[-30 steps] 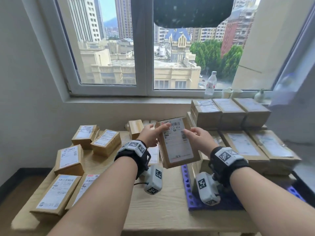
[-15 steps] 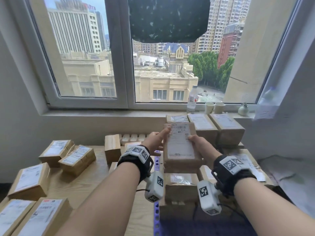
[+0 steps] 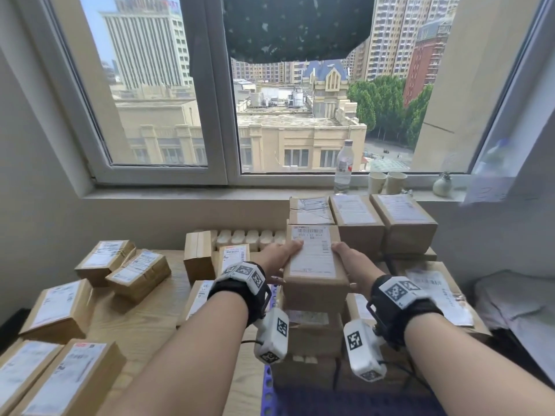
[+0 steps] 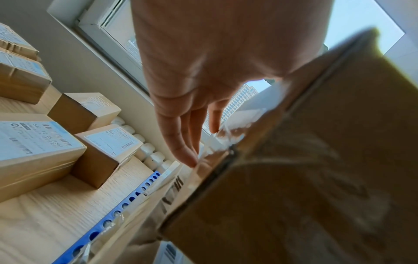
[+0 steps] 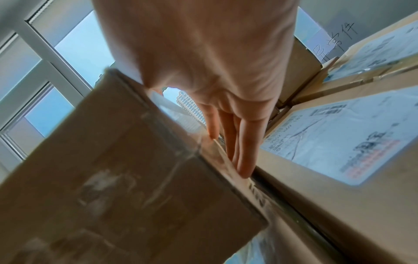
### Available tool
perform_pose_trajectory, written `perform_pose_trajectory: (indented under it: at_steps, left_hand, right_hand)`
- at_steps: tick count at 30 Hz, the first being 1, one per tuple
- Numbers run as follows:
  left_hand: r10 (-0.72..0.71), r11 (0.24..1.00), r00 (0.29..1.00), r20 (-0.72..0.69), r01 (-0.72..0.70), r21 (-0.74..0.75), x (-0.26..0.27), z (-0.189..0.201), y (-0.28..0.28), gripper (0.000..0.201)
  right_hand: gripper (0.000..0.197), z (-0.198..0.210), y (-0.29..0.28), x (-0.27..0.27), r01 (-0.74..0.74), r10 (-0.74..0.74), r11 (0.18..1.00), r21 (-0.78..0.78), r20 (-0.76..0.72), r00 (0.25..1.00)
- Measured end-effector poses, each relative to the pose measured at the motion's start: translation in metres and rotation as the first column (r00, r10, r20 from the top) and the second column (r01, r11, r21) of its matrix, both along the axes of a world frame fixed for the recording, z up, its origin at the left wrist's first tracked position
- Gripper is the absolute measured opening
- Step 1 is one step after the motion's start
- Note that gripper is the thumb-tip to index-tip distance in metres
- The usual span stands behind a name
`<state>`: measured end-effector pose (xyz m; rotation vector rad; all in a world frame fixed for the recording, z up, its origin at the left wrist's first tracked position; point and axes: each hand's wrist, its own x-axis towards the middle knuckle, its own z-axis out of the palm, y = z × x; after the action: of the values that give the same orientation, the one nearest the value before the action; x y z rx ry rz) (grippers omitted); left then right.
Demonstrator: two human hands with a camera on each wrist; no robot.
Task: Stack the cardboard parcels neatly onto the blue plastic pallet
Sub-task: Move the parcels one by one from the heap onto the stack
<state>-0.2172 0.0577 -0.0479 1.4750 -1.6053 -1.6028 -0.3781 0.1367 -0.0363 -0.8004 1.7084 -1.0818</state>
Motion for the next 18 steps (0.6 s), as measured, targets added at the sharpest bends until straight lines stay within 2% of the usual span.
perform_pose_trajectory:
  at_steps: [10,14,18]
  left_hand:
    - [0.004,0.999,0.999,0.043,-0.006,0.047,-0.001,-0.01,-0.003,0.05]
    - [-0.007,0.998,0.999,0.044,0.004,0.064,-0.003,-0.015,-0.001,0.073]
    - [-0.02,0.998,0.999,0.034,0.018,0.057,-0.005,-0.018,-0.005,0.072]
  right_hand:
    - [0.043,-0.012,-0.01,0.002,0.003,0.003,0.998,0.065,-0.089,0.996]
    - [0.047,-0.016,-0.009,-0.002,-0.004,0.016,0.995,0.098,-0.124,0.992]
    - [0.044,-0.02,-0.01,-0.002,0.004,0.011,0.994,0.113,-0.135,0.991]
